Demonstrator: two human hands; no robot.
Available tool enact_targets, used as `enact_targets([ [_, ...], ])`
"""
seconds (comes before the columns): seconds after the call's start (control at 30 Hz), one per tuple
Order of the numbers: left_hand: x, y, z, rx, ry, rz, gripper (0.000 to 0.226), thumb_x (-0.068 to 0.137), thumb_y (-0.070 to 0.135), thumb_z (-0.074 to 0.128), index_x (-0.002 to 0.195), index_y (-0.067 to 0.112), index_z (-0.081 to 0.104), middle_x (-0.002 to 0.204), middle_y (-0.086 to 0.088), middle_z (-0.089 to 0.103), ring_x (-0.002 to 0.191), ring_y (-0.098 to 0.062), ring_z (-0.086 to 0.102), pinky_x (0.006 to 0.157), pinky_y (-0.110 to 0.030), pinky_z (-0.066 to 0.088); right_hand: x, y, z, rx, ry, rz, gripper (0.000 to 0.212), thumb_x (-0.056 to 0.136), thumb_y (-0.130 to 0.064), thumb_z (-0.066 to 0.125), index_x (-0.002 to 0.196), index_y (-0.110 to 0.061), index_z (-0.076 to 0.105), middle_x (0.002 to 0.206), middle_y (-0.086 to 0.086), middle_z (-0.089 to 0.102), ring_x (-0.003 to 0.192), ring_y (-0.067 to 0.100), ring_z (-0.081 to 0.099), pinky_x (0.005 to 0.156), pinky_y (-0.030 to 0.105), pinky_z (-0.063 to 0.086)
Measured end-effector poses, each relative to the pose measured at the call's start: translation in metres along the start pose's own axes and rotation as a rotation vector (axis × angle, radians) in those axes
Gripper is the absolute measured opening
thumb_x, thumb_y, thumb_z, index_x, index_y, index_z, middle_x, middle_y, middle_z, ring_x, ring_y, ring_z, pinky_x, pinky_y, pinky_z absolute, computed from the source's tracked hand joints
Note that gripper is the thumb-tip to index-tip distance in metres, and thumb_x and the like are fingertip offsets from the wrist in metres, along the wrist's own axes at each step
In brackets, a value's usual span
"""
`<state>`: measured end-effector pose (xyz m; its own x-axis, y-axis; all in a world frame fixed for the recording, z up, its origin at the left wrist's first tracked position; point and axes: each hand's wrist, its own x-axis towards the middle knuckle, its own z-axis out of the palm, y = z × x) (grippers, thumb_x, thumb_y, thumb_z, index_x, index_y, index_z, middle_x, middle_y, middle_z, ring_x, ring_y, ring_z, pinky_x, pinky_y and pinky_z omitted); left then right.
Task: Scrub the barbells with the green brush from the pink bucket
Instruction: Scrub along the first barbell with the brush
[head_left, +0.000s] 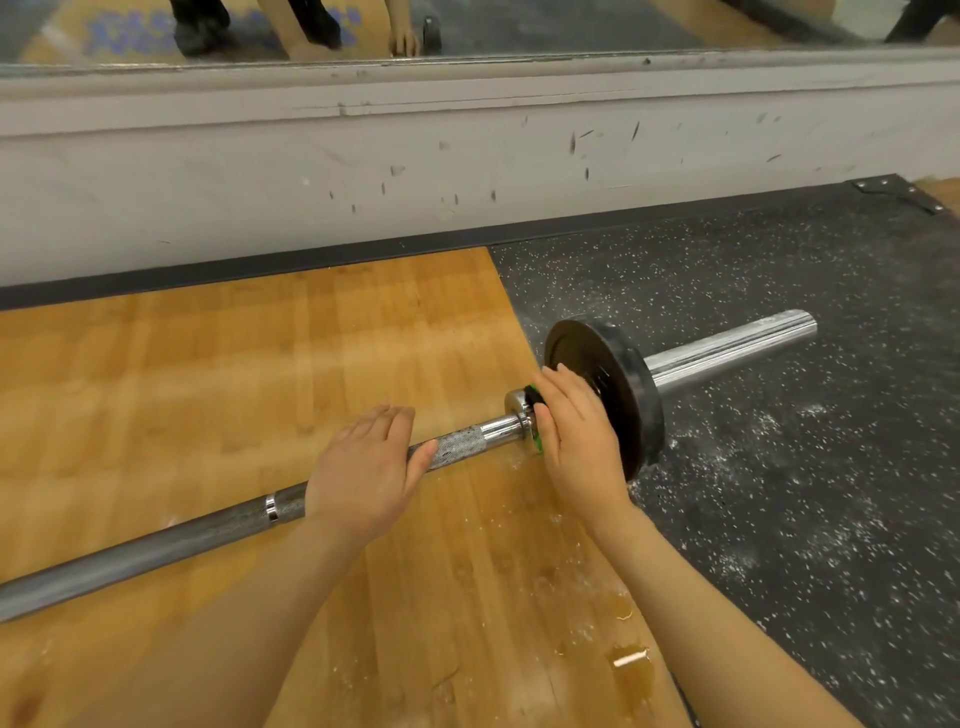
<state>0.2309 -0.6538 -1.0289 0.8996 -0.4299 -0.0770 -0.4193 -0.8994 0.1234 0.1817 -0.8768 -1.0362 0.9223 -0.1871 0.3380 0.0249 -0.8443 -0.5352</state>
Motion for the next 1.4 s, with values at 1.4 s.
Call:
enact_targets([
  [1.4, 0.001, -0.001, 0.004, 0.037, -0.001, 0.015, 0.088, 0.086, 0.059, -0.012, 0.143, 0.014, 0.037, 0.145, -0.003, 0.046, 0.142, -0.018, 0.030, 0.112, -0.032, 0.024, -0.021, -0.002, 0.016, -0.125, 0.169, -0.150, 0.037, 0.098, -0.019, 0.046, 0.127, 0.001, 0.059, 0.131, 0.016, 0.057, 0.127, 0.031, 0.047, 0.112, 0.033, 0.031],
])
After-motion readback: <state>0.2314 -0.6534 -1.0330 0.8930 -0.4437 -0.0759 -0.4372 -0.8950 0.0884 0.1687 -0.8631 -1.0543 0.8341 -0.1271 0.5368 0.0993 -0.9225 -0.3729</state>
